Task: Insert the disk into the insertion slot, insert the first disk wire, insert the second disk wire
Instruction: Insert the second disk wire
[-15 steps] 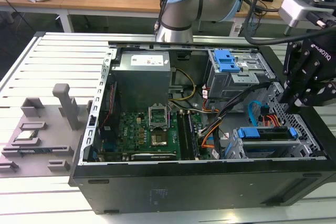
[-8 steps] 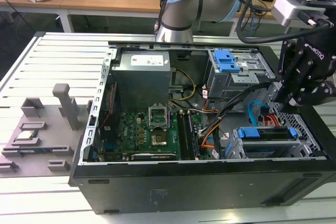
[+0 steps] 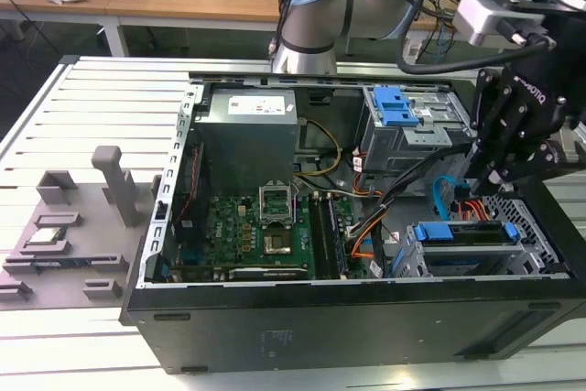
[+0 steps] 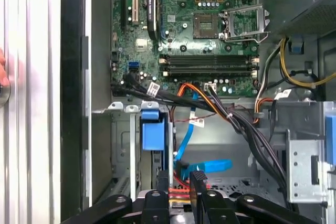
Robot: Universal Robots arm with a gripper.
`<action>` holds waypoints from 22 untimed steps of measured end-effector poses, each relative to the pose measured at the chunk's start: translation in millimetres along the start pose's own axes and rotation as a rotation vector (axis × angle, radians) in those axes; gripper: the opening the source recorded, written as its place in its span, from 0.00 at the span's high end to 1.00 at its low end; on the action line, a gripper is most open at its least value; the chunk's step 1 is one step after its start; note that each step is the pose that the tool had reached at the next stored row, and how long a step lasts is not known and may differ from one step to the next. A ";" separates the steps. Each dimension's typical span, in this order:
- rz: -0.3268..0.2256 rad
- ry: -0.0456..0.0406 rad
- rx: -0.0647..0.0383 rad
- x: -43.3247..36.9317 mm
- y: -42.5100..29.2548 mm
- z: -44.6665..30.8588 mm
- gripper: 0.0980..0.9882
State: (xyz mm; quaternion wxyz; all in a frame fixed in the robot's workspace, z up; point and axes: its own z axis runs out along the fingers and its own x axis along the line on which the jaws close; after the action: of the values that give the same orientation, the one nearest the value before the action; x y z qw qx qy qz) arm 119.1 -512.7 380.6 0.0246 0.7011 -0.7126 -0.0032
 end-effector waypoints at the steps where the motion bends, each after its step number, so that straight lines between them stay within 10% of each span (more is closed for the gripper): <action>1: 0.000 0.0000 0.000 -0.6 3.8 3.5 0.77; 22: 0.001 0.0066 0.000 5.8 8.9 14.6 0.93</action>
State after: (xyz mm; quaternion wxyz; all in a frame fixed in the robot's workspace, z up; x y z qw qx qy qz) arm 109.6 -518.8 366.6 0.0269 0.7008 -0.7128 -0.0008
